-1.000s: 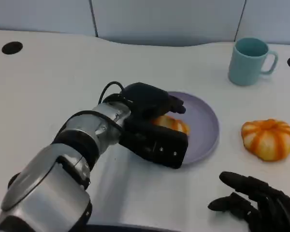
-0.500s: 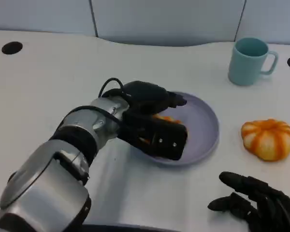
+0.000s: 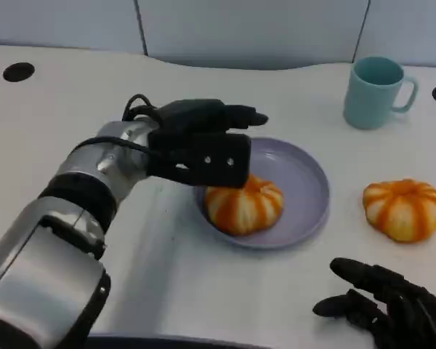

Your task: Grasp the bread from the table and place it into the plate.

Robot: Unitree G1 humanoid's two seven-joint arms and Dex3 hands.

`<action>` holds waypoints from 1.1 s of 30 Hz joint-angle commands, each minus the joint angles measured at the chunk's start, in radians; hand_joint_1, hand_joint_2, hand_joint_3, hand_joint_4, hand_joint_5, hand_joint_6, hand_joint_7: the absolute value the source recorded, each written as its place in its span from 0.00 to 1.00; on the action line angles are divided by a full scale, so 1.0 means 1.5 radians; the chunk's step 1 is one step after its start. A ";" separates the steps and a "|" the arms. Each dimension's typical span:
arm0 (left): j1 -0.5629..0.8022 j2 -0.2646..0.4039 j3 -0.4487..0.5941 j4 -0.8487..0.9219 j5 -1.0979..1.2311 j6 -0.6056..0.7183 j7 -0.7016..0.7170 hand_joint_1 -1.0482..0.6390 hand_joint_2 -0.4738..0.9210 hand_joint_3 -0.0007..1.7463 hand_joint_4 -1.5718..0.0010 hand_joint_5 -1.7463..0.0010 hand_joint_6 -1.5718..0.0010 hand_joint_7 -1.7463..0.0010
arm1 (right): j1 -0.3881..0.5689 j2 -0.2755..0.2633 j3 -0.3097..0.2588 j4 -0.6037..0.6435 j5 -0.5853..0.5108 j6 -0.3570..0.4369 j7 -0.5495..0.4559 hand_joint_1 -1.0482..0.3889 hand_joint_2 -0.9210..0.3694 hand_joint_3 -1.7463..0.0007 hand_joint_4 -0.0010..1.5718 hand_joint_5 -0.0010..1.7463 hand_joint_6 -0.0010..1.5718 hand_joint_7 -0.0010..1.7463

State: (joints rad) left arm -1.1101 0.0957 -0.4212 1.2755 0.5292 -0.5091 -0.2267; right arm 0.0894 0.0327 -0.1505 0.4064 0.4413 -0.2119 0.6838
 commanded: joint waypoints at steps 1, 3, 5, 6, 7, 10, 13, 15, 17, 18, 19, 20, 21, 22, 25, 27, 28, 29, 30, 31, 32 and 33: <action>0.022 0.027 0.067 -0.012 -0.083 -0.028 -0.068 0.25 1.00 0.01 0.96 0.78 0.84 0.99 | 0.006 -0.010 -0.005 0.007 0.000 0.007 -0.002 0.22 0.00 0.83 0.40 0.54 0.61 0.00; 0.035 0.034 0.088 -0.019 -0.111 -0.037 -0.091 0.25 1.00 0.01 0.96 0.77 0.84 0.99 | 0.005 -0.010 -0.005 0.008 -0.003 0.004 -0.003 0.22 0.00 0.83 0.40 0.54 0.61 0.00; 0.054 0.046 0.108 -0.034 -0.134 -0.051 -0.109 0.26 1.00 0.04 0.97 0.77 0.86 1.00 | 0.004 -0.010 -0.004 0.009 -0.005 0.000 -0.004 0.21 0.00 0.83 0.40 0.53 0.61 0.00; 0.064 0.052 0.118 -0.042 -0.147 -0.060 -0.120 0.26 1.00 0.04 0.98 0.77 0.86 1.00 | 0.003 -0.010 -0.005 0.011 -0.006 -0.002 -0.004 0.21 0.00 0.83 0.39 0.53 0.61 0.00; 0.073 0.057 0.126 -0.048 -0.156 -0.067 -0.128 0.26 1.00 0.05 0.99 0.76 0.87 1.00 | 0.002 -0.010 -0.005 0.012 -0.006 -0.003 -0.003 0.21 0.00 0.83 0.39 0.54 0.61 0.00; 0.095 0.068 0.151 -0.068 -0.189 -0.078 -0.157 0.26 1.00 0.07 1.00 0.74 0.88 1.00 | -0.001 -0.009 -0.006 0.016 -0.005 -0.003 -0.004 0.21 0.00 0.83 0.40 0.54 0.61 0.00; 0.114 0.078 0.171 -0.086 -0.218 -0.085 -0.181 0.25 1.00 0.08 1.00 0.73 0.88 1.00 | -0.004 -0.011 -0.007 0.023 -0.006 -0.010 -0.001 0.22 0.00 0.83 0.40 0.54 0.61 0.00; 0.128 0.082 0.189 -0.097 -0.245 -0.085 -0.206 0.24 1.00 0.10 1.00 0.75 0.88 1.00 | -0.005 -0.010 -0.008 0.024 -0.006 -0.009 -0.004 0.22 0.00 0.83 0.40 0.54 0.61 0.00; 0.143 0.082 0.212 -0.110 -0.281 -0.077 -0.241 0.24 1.00 0.10 1.00 0.76 0.88 1.00 | -0.006 -0.010 -0.009 0.025 -0.006 -0.007 -0.005 0.22 0.00 0.83 0.40 0.54 0.61 0.00; 0.151 0.081 0.225 -0.117 -0.302 -0.072 -0.259 0.25 1.00 0.10 1.00 0.77 0.89 1.00 | -0.006 -0.010 -0.009 0.025 -0.006 -0.007 -0.006 0.22 0.00 0.83 0.40 0.54 0.61 0.00; 0.161 0.080 0.238 -0.126 -0.324 -0.065 -0.276 0.25 1.00 0.10 1.00 0.77 0.89 1.00 | -0.006 -0.010 -0.009 0.025 -0.006 -0.007 -0.005 0.22 0.00 0.83 0.40 0.54 0.61 0.00; 0.169 0.080 0.247 -0.135 -0.340 -0.058 -0.289 0.25 1.00 0.10 0.99 0.77 0.88 1.00 | -0.006 -0.010 -0.009 0.025 -0.005 -0.007 -0.004 0.22 0.00 0.83 0.40 0.54 0.61 0.00; 0.179 0.080 0.258 -0.144 -0.358 -0.053 -0.303 0.25 1.00 0.11 0.98 0.77 0.88 1.00 | -0.005 -0.011 -0.009 0.023 -0.006 -0.006 -0.005 0.22 0.00 0.83 0.40 0.54 0.61 0.00; 0.190 0.081 0.268 -0.155 -0.374 -0.050 -0.316 0.25 1.00 0.11 0.98 0.76 0.88 1.00 | -0.004 -0.011 -0.008 0.022 -0.007 -0.004 -0.006 0.22 0.00 0.83 0.40 0.54 0.61 0.00; 0.216 0.087 0.292 -0.177 -0.411 -0.042 -0.351 0.25 1.00 0.13 0.94 0.74 0.87 0.99 | -0.004 -0.012 -0.008 0.021 -0.007 -0.002 -0.007 0.22 0.00 0.83 0.41 0.54 0.61 0.00; 0.235 0.093 0.305 -0.191 -0.432 -0.034 -0.370 0.26 1.00 0.13 0.88 0.71 0.84 0.98 | -0.006 -0.011 -0.009 0.024 -0.007 -0.003 -0.005 0.22 0.00 0.83 0.41 0.54 0.61 0.00; 0.244 0.095 0.311 -0.199 -0.440 -0.029 -0.376 0.27 1.00 0.13 0.86 0.69 0.83 0.97 | -0.006 -0.011 -0.009 0.025 -0.007 -0.004 -0.005 0.22 0.00 0.83 0.41 0.54 0.61 0.00; 0.251 0.096 0.314 -0.206 -0.446 -0.025 -0.380 0.27 1.00 0.13 0.84 0.68 0.82 0.97 | -0.007 -0.011 -0.009 0.025 -0.007 -0.005 -0.005 0.22 0.00 0.83 0.41 0.54 0.61 0.00; 0.260 0.094 0.321 -0.214 -0.460 -0.017 -0.389 0.27 1.00 0.13 0.83 0.67 0.81 0.97 | -0.007 -0.011 -0.009 0.025 -0.009 -0.006 -0.005 0.22 0.00 0.83 0.41 0.55 0.61 0.00; 0.269 0.092 0.329 -0.221 -0.474 -0.006 -0.400 0.28 1.00 0.14 0.82 0.64 0.80 0.97 | -0.006 -0.011 -0.008 0.025 -0.009 -0.007 -0.005 0.22 0.00 0.82 0.41 0.55 0.61 0.00; 0.275 0.091 0.335 -0.227 -0.484 0.002 -0.408 0.28 1.00 0.14 0.83 0.62 0.78 0.97 | -0.006 -0.011 -0.008 0.024 -0.010 -0.007 -0.006 0.22 0.00 0.82 0.42 0.55 0.61 0.00; 0.286 0.089 0.343 -0.239 -0.499 0.022 -0.414 0.29 1.00 0.13 0.83 0.60 0.77 0.97 | -0.006 -0.011 -0.009 0.025 -0.009 -0.007 -0.004 0.22 0.00 0.82 0.41 0.55 0.61 0.00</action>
State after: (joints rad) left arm -0.7172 0.2156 0.0642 0.9577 -0.1707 -0.5223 -0.8177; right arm 0.0710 0.0306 -0.1565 0.4288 0.4298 -0.2241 0.6819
